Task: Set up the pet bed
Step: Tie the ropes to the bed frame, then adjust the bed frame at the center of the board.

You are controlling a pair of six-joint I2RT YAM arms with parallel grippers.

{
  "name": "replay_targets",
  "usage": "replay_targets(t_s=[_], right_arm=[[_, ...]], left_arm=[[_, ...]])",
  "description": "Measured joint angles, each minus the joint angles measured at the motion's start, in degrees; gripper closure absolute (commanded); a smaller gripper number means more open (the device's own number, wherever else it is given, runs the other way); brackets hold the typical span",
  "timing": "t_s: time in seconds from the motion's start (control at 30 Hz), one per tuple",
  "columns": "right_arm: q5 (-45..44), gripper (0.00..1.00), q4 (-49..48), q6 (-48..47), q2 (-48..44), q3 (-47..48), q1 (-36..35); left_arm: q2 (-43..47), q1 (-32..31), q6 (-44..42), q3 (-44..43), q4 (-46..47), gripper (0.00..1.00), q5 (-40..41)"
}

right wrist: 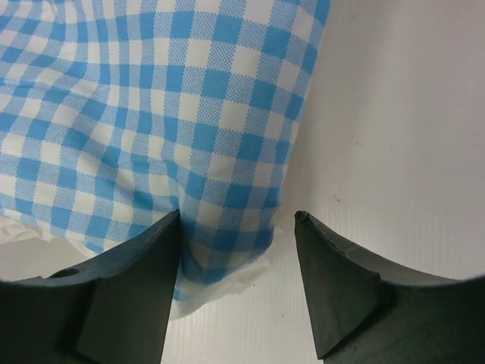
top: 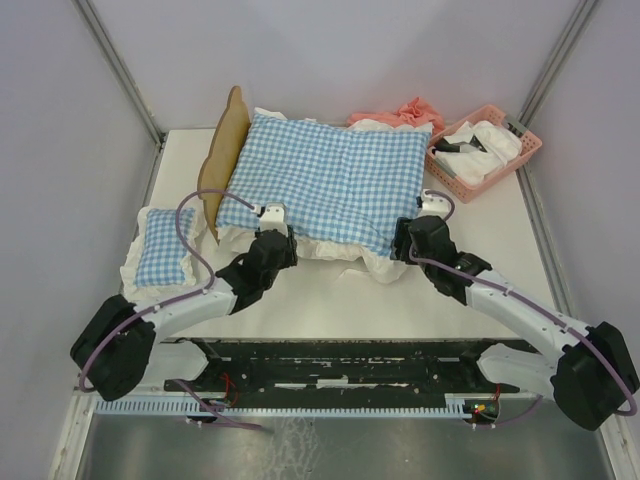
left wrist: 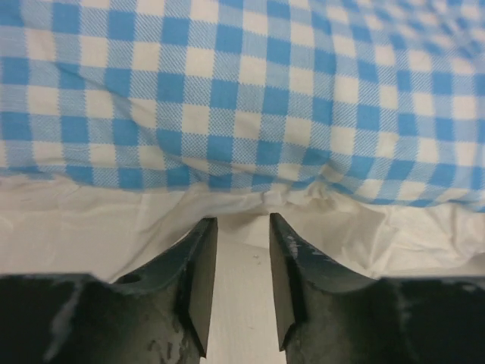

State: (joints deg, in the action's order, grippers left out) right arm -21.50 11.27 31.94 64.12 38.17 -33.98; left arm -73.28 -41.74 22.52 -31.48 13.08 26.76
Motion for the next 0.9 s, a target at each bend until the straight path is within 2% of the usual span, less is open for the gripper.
replay_targets(t_s=[0.1,0.27,0.33,0.47,0.6,0.73,0.9], right_arm=[[-0.8,0.23,2.6,-1.6,-2.2,1.0,0.2],[-1.2,0.24,6.0,-3.6,-5.9,5.2,4.3],[-0.8,0.28,6.2,-3.8,-5.9,6.8,7.5],[2.8,0.44,5.8,-3.8,-4.7,7.8,15.6],[8.6,0.51,2.6,-2.3,0.8,6.8,21.5],[14.2,0.58,-2.4,-0.8,10.4,5.0,22.2],[21.0,0.60,-9.2,1.6,20.4,2.0,22.2]], left_arm=[[5.2,0.0,0.2,-0.1,-1.9,0.43,0.2],[10.5,0.2,0.2,-4.6,-9.0,0.33,1.6],[10.8,0.7,0.2,-8.4,-12.1,0.26,1.6],[10.6,1.8,0.2,-15.1,-16.9,0.24,0.7],[10.3,2.5,0.2,-17.6,-19.1,0.24,-2.0],[9.7,2.6,-0.2,-17.6,-21.5,0.25,-7.6],[9.7,2.6,-0.7,-17.4,-23.3,0.25,-12.2]])
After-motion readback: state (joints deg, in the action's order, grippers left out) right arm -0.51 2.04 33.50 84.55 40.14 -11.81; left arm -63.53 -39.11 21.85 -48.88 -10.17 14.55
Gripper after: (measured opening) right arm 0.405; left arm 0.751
